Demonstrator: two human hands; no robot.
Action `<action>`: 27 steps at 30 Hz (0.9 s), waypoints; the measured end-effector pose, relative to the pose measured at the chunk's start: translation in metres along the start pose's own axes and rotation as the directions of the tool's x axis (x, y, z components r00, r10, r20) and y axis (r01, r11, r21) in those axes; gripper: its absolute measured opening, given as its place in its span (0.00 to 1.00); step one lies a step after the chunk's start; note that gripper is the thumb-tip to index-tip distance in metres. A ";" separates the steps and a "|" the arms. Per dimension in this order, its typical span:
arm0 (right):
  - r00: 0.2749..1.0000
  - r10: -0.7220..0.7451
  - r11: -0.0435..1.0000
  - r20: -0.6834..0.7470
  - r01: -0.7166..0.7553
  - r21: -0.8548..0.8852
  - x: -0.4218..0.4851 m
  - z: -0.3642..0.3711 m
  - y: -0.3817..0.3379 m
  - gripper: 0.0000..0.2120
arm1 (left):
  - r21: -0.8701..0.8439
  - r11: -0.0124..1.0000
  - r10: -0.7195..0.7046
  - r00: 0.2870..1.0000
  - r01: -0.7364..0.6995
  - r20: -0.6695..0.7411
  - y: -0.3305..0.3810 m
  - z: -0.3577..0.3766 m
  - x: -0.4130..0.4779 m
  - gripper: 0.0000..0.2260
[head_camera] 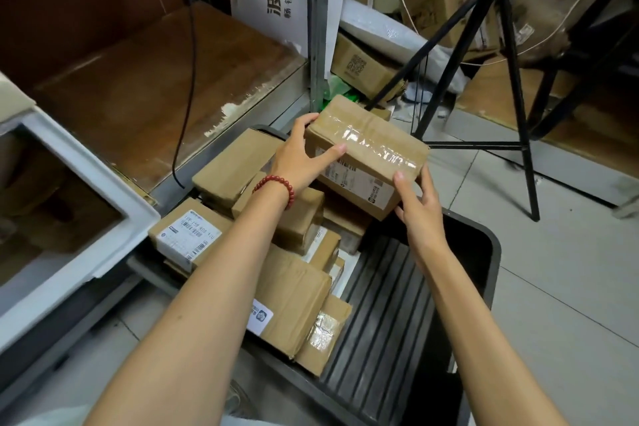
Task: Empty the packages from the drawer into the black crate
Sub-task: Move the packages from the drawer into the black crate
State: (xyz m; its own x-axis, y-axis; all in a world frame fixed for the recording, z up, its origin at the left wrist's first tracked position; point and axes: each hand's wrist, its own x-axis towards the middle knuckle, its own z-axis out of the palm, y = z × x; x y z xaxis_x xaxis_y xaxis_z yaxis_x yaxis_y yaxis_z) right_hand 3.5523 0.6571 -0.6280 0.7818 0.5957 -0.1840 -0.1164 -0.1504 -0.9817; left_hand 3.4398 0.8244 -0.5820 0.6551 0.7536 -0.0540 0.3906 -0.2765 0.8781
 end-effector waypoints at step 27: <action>0.894 -0.127 0.627 0.430 0.408 -0.664 -0.050 0.081 -0.034 0.37 | 0.788 0.540 -0.113 0.953 0.296 -0.281 -0.069 -0.085 -0.099 0.30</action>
State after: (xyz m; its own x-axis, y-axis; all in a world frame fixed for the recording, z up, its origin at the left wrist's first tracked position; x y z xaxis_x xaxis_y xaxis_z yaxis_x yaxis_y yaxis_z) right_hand 3.4676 0.6965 -0.5893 0.4503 0.8908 -0.0609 0.6528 -0.3750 -0.6582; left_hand 3.2932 0.8198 -0.5966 0.3987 0.9169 -0.0168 0.9144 -0.3961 0.0830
